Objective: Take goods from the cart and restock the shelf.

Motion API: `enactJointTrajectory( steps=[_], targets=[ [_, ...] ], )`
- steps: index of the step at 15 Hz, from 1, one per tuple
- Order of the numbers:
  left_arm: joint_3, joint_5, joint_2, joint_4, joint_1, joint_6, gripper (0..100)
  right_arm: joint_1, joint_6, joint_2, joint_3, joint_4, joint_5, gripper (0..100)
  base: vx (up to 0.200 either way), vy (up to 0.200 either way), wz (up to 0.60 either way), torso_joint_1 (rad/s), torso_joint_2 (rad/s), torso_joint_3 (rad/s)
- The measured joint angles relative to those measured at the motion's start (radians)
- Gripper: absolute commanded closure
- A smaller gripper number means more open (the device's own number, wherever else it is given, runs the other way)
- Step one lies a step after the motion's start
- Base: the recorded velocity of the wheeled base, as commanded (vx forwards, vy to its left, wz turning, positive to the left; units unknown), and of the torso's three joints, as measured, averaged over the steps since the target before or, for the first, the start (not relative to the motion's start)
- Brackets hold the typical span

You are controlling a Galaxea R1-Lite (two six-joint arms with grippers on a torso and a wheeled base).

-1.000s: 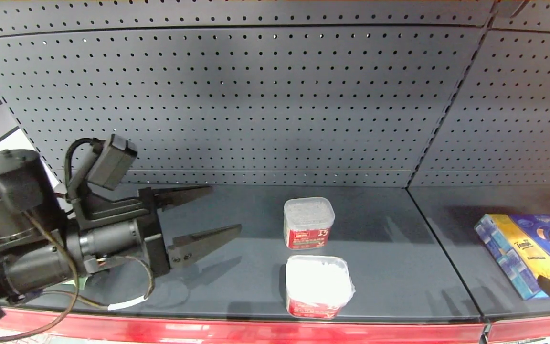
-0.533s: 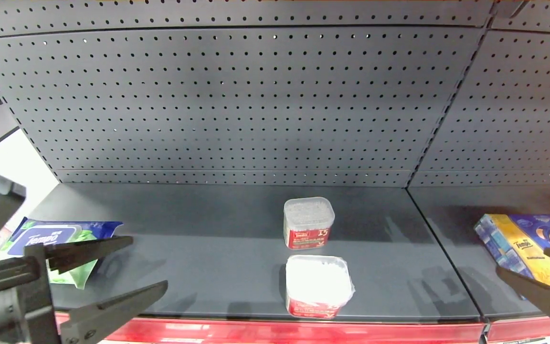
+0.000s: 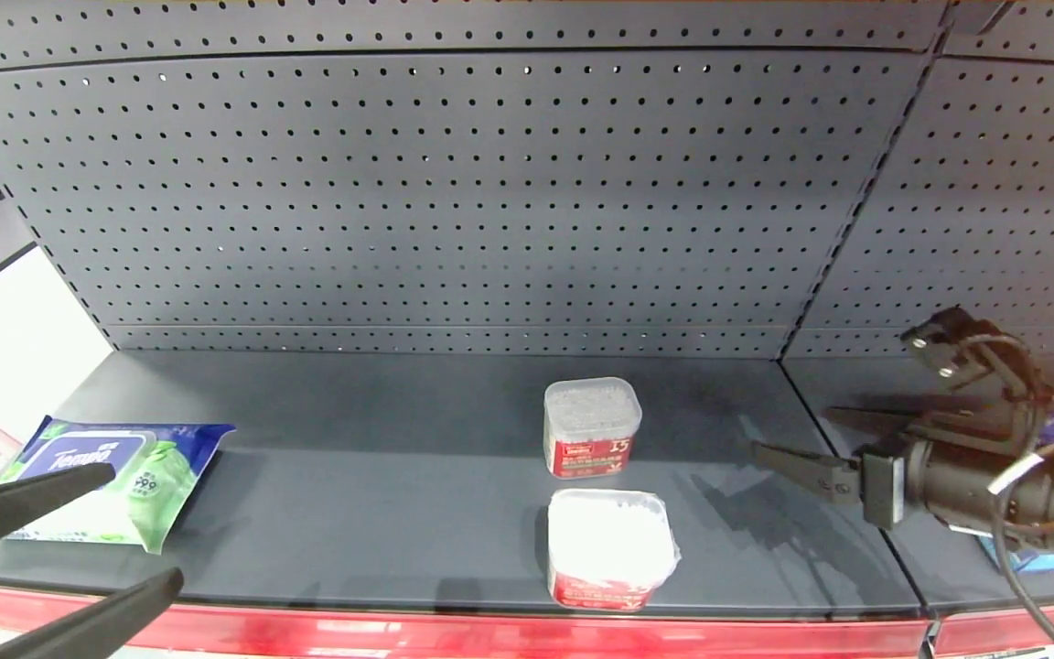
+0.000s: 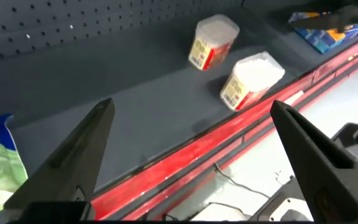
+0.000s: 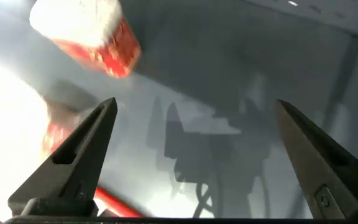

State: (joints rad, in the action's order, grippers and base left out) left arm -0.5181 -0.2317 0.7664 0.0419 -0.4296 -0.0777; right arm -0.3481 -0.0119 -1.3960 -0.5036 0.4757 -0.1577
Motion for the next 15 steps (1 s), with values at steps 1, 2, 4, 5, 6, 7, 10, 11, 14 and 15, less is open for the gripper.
enactJointTrajectory(
  steps=[1, 2, 4, 5, 6, 7, 10, 11, 14, 15],
  targets=[
    [-0.003, 0.003, -0.006, 0.0, 0.0, 0.001, 0, -0.013, -0.001, -0.054, -0.039, 0.002, 0.001, 0, 0.0, 0.0, 0.0, 0.0, 0.0, 0.0],
    [-0.003, 0.012, -0.011, 0.0, 0.0, 0.001, 0, -0.021, -0.002, -0.103, -0.075, 0.004, 0.002, 0, 0.0, 0.0, 0.0, 0.0, 0.0, 0.0],
    [-0.003, 0.031, -0.021, 0.0, 0.0, 0.001, 0, -0.048, -0.004, -0.206, -0.143, 0.005, 0.009, 0, 0.0, 0.0, 0.0, 0.0, 0.0, 0.0],
    [-0.003, 0.034, -0.027, 0.0, 0.0, 0.001, 0, -0.059, -0.006, -0.244, -0.163, 0.005, 0.01, 0, 0.0, 0.0, 0.0, 0.0, 0.0, 0.0],
    [-0.003, 0.034, -0.033, 0.0, 0.001, 0.0, 0, -0.069, -0.007, -0.284, -0.185, 0.007, 0.012, 0, 0.0, 0.0, 0.0, 0.0, 0.0, 0.0],
    [0.0, 0.034, -0.039, 0.0, 0.002, 0.0, 0, -0.075, -0.007, -0.315, -0.204, 0.01, 0.018, 0, 0.0, 0.0, 0.0, 0.0, 0.0, 0.0],
    [0.003, 0.034, -0.046, 0.0, 0.003, 0.0, 0, -0.079, -0.007, -0.383, -0.253, 0.015, 0.056, 0, 0.0, 0.0, 0.0, 0.0, 0.0, 0.0],
    [0.003, 0.034, -0.047, 0.0, 0.003, 0.0, 0, -0.079, -0.006, -0.396, -0.262, 0.015, 0.057, 0, 0.0, 0.0, 0.0, 0.0, 0.0, 0.0],
    [-0.001, 0.034, -0.048, 0.001, 0.003, 0.0, 0, -0.095, -0.002, -0.417, -0.27, 0.015, 0.057, 0, 0.0, 0.0, 0.0, 0.0, 0.0, 0.0],
    [-0.001, 0.034, -0.048, 0.0, 0.003, 0.0, 0, -0.109, -0.002, -0.42, -0.271, 0.015, 0.057, 0, 0.0, 0.0, 0.0, 0.0, 0.0, 0.0]
  ],
)
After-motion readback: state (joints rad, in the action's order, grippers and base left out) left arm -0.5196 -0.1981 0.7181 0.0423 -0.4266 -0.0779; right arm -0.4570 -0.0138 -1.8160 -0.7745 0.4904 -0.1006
